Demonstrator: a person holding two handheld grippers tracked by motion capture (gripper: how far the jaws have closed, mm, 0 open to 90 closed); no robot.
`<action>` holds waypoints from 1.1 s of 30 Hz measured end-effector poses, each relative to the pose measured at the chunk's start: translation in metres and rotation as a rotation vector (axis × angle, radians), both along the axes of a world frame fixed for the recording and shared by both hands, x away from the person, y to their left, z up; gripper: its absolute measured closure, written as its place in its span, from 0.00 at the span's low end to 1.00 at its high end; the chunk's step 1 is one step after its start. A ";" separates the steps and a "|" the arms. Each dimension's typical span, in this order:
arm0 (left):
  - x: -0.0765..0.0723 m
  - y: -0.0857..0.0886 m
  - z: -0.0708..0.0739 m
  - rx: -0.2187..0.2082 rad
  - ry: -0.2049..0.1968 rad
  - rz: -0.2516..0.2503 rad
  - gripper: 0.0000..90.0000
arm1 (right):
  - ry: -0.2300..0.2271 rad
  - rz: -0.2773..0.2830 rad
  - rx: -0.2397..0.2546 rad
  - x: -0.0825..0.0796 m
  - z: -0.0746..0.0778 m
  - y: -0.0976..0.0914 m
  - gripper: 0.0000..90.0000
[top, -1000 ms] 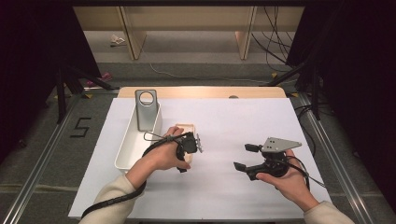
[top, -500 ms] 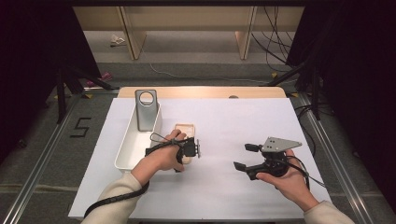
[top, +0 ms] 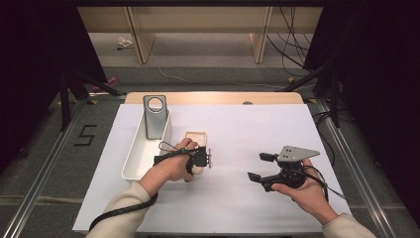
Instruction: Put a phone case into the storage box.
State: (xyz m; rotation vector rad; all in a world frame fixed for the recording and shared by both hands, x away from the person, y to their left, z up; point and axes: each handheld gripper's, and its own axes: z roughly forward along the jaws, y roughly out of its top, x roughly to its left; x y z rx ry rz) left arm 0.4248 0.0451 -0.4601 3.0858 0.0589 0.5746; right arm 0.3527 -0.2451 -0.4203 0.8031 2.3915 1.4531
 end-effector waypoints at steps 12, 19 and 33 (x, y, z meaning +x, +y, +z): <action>-0.004 -0.003 0.002 0.018 0.099 -0.012 0.69 | 0.001 0.004 -0.003 0.000 0.000 0.001 0.21; -0.008 -0.002 0.001 0.015 0.101 -0.008 0.78 | 0.004 0.007 -0.007 0.000 -0.001 0.002 0.21; -0.013 -0.002 0.000 0.009 0.096 -0.007 0.88 | 0.005 0.009 -0.009 0.000 -0.002 0.002 0.21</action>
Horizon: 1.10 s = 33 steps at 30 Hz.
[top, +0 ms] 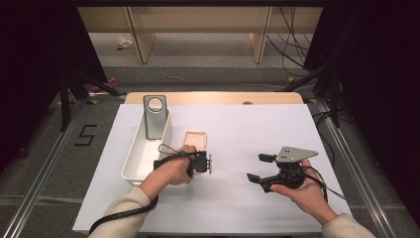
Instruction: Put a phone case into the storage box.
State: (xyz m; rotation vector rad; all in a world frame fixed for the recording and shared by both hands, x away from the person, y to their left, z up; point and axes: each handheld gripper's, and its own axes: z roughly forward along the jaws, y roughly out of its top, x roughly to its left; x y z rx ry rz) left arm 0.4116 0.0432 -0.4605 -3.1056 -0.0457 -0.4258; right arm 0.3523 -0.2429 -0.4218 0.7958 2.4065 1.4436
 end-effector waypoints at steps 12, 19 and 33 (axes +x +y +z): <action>-0.001 0.001 0.000 -0.008 -0.002 -0.002 0.93 | 0.000 0.000 0.000 0.000 0.000 0.000 0.21; -0.001 0.002 0.000 -0.014 -0.005 -0.008 0.93 | -0.001 -0.002 0.002 0.000 0.000 0.000 0.21; -0.009 0.004 0.005 -0.025 -0.041 -0.040 0.97 | -0.003 -0.006 -0.001 0.000 0.000 -0.001 0.21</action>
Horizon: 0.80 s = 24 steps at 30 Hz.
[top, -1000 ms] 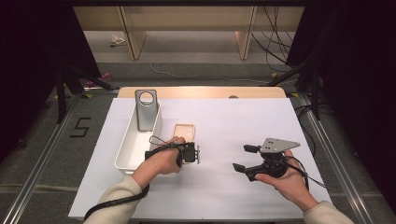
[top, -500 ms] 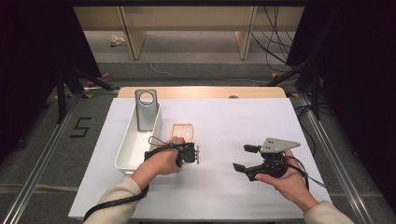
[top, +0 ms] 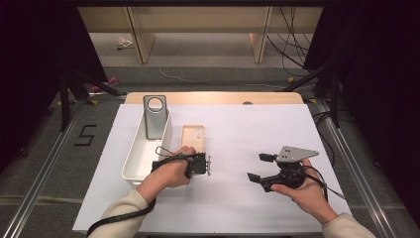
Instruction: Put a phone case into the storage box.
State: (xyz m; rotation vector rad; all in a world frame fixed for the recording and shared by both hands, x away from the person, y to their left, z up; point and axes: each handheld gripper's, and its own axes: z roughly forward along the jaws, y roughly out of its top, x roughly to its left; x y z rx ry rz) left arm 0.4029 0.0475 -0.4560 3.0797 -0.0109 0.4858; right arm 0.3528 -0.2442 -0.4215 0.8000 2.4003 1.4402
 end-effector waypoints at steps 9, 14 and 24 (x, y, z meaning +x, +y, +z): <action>-0.015 0.002 0.007 -0.021 -0.037 -0.022 0.97 | -0.001 -0.004 -0.003 0.000 0.000 0.000 0.21; -0.026 0.001 0.010 -0.042 -0.052 -0.035 0.97 | 0.001 -0.008 -0.008 0.001 -0.001 0.000 0.21; -0.044 -0.005 0.009 -0.088 -0.046 -0.057 0.97 | 0.010 -0.015 -0.005 0.004 -0.002 0.000 0.21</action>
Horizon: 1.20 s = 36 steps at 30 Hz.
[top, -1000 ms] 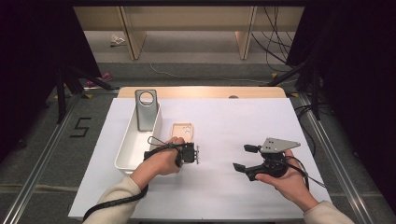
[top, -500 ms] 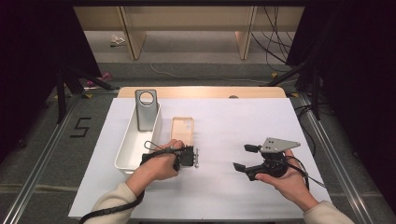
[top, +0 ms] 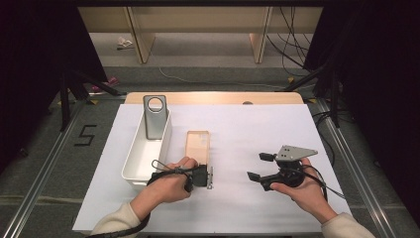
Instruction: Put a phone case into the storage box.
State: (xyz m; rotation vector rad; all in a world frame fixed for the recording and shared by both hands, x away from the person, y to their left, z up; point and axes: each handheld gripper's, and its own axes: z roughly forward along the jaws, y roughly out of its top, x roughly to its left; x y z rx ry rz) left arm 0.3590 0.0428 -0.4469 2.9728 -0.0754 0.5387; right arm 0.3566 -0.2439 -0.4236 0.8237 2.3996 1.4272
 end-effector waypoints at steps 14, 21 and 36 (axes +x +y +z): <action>-0.027 -0.028 0.013 -0.010 -0.019 -0.095 0.97 | 0.064 -0.023 0.032 0.029 -0.005 0.021 0.23; -0.036 -0.037 0.017 -0.022 -0.027 -0.132 0.97 | 0.128 -0.025 0.055 0.053 -0.011 0.043 0.24; -0.046 -0.046 0.019 -0.021 -0.043 -0.183 0.97 | 0.203 -0.010 0.066 0.066 -0.015 0.063 0.42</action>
